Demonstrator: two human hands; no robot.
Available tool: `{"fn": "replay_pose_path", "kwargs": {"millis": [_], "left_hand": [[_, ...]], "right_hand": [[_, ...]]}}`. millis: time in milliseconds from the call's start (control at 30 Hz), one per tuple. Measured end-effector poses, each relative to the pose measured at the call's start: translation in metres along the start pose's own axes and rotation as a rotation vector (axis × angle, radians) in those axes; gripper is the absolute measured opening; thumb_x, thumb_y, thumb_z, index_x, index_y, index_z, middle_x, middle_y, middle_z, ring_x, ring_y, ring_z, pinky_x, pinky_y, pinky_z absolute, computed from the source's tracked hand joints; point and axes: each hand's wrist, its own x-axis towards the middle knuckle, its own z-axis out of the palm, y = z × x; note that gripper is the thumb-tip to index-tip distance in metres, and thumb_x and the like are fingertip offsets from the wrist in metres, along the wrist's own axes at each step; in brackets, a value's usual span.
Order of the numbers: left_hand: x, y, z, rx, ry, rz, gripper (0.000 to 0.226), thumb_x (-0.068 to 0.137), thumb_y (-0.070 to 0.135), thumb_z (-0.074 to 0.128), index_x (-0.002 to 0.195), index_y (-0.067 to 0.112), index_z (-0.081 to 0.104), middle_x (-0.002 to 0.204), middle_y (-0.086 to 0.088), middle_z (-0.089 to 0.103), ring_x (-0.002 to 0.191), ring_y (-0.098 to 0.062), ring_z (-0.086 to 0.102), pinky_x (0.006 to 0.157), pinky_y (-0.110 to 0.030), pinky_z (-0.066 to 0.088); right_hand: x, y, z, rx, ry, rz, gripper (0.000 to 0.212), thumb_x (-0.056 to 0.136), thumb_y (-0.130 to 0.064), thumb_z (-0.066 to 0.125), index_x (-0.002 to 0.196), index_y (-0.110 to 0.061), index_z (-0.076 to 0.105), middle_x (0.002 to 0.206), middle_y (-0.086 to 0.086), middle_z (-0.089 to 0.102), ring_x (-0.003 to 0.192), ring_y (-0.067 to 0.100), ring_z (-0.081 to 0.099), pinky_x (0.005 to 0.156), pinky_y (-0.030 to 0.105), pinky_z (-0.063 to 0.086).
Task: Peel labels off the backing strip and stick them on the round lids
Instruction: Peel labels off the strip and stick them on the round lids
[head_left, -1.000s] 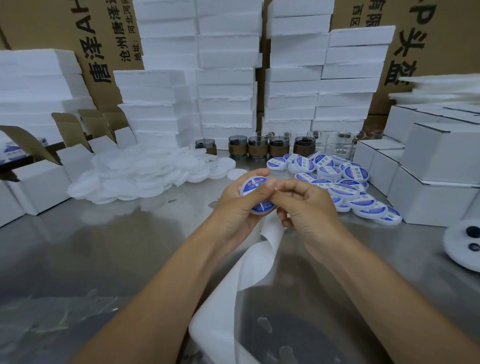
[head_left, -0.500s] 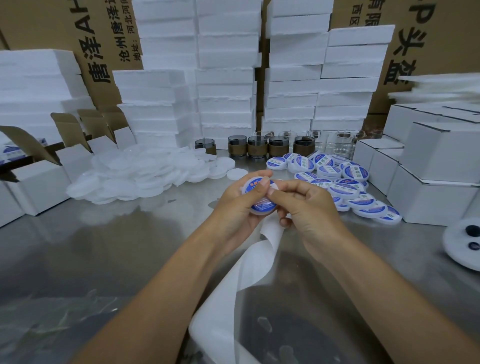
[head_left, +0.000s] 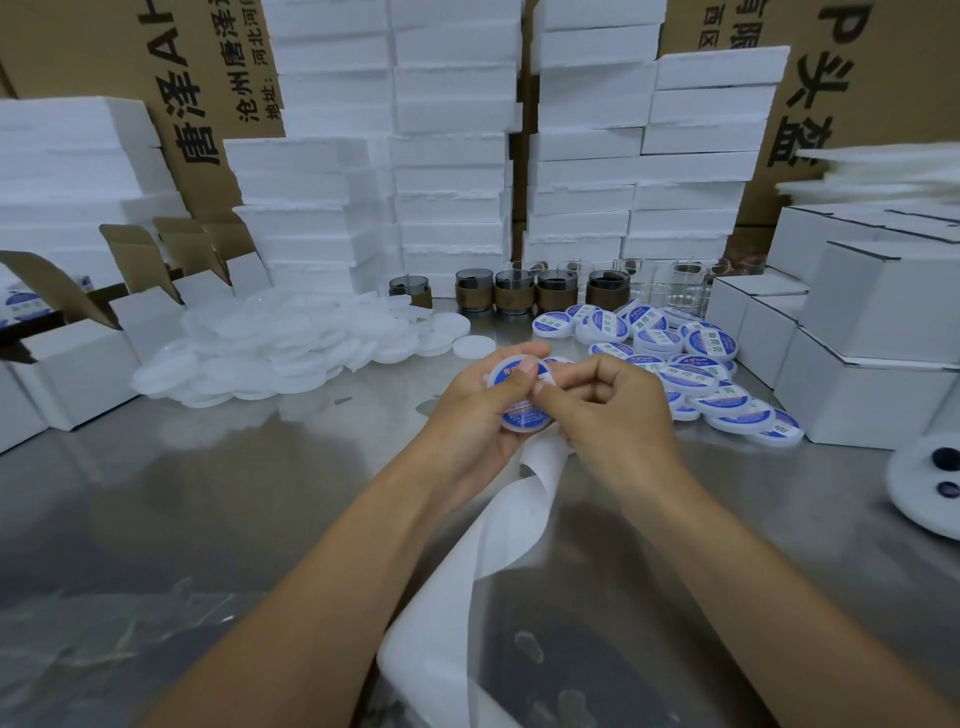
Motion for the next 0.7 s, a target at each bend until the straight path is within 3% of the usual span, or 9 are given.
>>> {"fn": "replay_pose_path", "kwargs": {"millis": [167,233,333,433,533,700], "left_hand": [[-0.0005,0.0004,0.0024,0.017,0.003,0.016,0.015,0.093,0.009,0.048,0.1,0.01,0.062,0.084,-0.005,0.072,0.081,-0.018,0.07,0.068,-0.024,0.056],[-0.0011,-0.0001,0.0045,0.017,-0.002,0.011,0.015,0.094,0.009,0.048,0.099,0.01,0.062,0.083,-0.006,0.071,0.078,-0.017,0.069,0.066,-0.024,0.056],[-0.0021,0.0001,0.0063,0.024,-0.02,0.007,0.016,0.095,0.011,0.046,0.1,0.01,0.062,0.08,-0.005,0.072,0.073,-0.014,0.069,0.063,-0.022,0.055],[-0.0015,0.0026,0.005,0.005,-0.025,0.014,0.018,0.096,0.013,0.044,0.1,0.009,0.061,0.085,-0.005,0.073,0.079,-0.016,0.07,0.069,-0.025,0.057],[-0.0006,0.0048,0.0031,-0.009,0.003,0.014,0.023,0.097,0.02,0.042,0.097,0.009,0.062,0.087,-0.005,0.074,0.083,-0.017,0.071,0.073,-0.026,0.057],[-0.0016,0.003,0.0045,0.004,-0.007,0.003,0.024,0.091,0.024,0.047,0.093,0.009,0.067,0.095,-0.008,0.072,0.092,-0.021,0.067,0.08,-0.032,0.055]], "right_hand": [[-0.0031,0.0052,0.0022,-0.23,0.086,-0.199,0.014,0.081,-0.021,0.066,0.069,-0.021,0.06,0.058,-0.005,0.059,0.052,0.001,0.052,0.052,0.014,0.042],[-0.0036,0.0058,0.0015,-0.33,0.097,-0.253,0.014,0.083,-0.026,0.061,0.071,-0.021,0.057,0.056,-0.006,0.057,0.054,0.005,0.052,0.053,0.023,0.041],[-0.0051,0.0071,0.0008,-0.525,0.065,-0.334,0.017,0.089,-0.034,0.051,0.079,-0.022,0.045,0.054,-0.007,0.048,0.057,0.012,0.049,0.051,0.033,0.033],[-0.0038,0.0082,-0.0025,-0.662,0.058,-0.309,0.03,0.087,-0.051,0.041,0.083,-0.022,0.034,0.061,-0.008,0.046,0.062,0.021,0.049,0.05,0.033,0.028],[-0.0016,0.0081,-0.0044,-0.592,0.034,-0.189,0.038,0.083,-0.058,0.046,0.072,-0.023,0.038,0.061,-0.008,0.048,0.06,0.012,0.047,0.051,0.03,0.03],[0.0011,0.0,-0.0008,-0.126,-0.105,-0.003,0.026,0.087,-0.035,0.059,0.067,-0.018,0.059,0.064,-0.005,0.065,0.054,0.003,0.058,0.049,0.01,0.04]]}}
